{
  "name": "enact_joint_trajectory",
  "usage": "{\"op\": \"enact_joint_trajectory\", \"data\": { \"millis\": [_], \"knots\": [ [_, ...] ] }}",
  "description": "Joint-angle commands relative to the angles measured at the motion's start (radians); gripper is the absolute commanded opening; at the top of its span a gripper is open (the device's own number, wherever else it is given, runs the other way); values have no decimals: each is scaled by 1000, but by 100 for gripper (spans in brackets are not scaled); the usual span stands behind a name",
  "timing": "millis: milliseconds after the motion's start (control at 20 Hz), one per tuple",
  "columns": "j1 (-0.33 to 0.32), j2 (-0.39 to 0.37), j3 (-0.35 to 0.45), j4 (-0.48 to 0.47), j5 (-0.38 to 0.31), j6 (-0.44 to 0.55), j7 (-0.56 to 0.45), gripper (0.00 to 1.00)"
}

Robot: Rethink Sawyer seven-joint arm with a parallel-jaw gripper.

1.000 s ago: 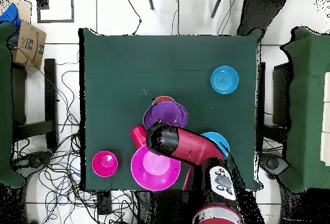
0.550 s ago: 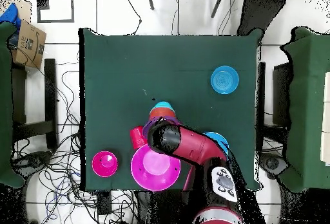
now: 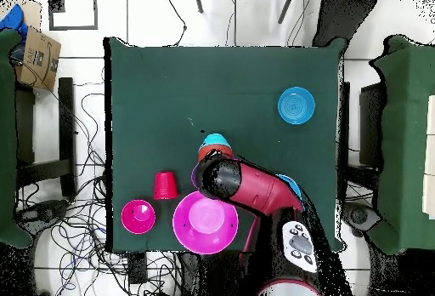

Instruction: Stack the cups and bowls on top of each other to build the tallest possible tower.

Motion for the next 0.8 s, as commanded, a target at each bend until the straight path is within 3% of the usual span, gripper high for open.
{"op": "enact_joint_trajectory", "data": {
  "millis": [50, 500, 800],
  "knots": [
    [-18, -9, 73, -85, 42, 113, 121, 0],
    [30, 32, 21, -139, 45, 117, 151, 0],
    [32, 111, 18, -198, 39, 65, 139, 0]
  ]
}}
